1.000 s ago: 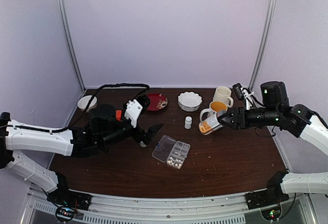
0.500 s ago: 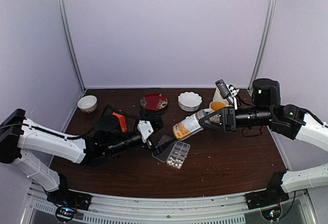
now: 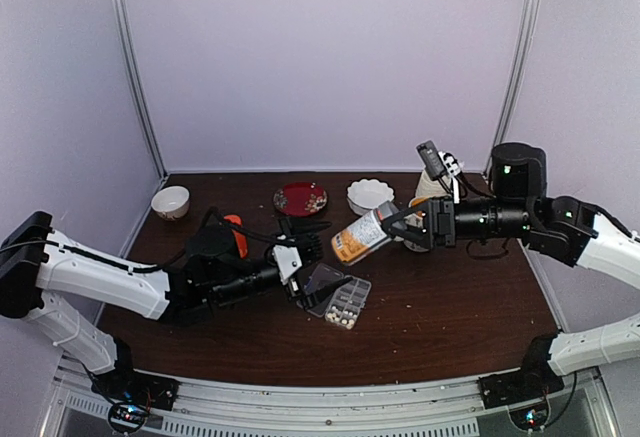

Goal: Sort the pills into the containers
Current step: Unscrew the lid of the pill bottle.

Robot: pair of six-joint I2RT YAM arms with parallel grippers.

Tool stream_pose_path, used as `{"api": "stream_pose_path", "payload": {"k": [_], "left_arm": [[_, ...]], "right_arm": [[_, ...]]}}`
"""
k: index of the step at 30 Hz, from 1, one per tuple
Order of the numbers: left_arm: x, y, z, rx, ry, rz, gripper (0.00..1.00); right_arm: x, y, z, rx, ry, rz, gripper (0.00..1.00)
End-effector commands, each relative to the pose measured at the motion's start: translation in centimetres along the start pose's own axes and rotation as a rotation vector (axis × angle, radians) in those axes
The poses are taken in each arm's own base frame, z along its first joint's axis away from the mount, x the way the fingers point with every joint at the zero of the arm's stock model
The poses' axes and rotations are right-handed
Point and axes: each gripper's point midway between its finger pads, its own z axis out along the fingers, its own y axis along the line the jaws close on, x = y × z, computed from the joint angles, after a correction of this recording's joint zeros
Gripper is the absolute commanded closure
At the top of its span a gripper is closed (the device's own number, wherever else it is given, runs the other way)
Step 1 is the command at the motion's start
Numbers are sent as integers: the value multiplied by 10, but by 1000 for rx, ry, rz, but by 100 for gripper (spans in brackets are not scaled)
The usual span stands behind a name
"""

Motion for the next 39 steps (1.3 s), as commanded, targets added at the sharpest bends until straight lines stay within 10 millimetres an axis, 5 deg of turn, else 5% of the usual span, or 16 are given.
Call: {"api": "stream_pose_path", "payload": {"k": [1, 8, 14, 18, 23, 26, 29, 32, 35, 39], "left_arm": [[-26, -2, 5, 30, -93, 8, 2], [-32, 6, 12, -1, -99, -3, 3], [-32, 11, 16, -32, -106, -18, 13], [-29, 10, 17, -32, -95, -24, 24], [-35, 10, 13, -14, -110, -25, 50], [-38, 7, 9, 3, -114, -24, 62], [-34, 1, 7, 34, -98, -7, 63], [-26, -4, 4, 59, -63, 17, 63], [-18, -8, 0, 71, -35, 50, 60], [-14, -11, -2, 84, -19, 74, 59]], "right_arm": [[-18, 4, -4, 25, -56, -42, 74], [-12, 12, 9, -17, -38, -26, 75], [-12, 19, 11, -49, -48, -22, 75], [-10, 21, 11, -59, -43, -29, 75], [-3, 15, 14, -40, -3, -51, 73], [3, 12, 15, -24, 27, -78, 60], [5, 8, 14, 8, 56, -109, 31], [5, 7, 9, 40, 100, -124, 16], [13, 4, 6, 74, 177, -104, 14], [22, 6, 9, 56, 245, -73, 23]]}}
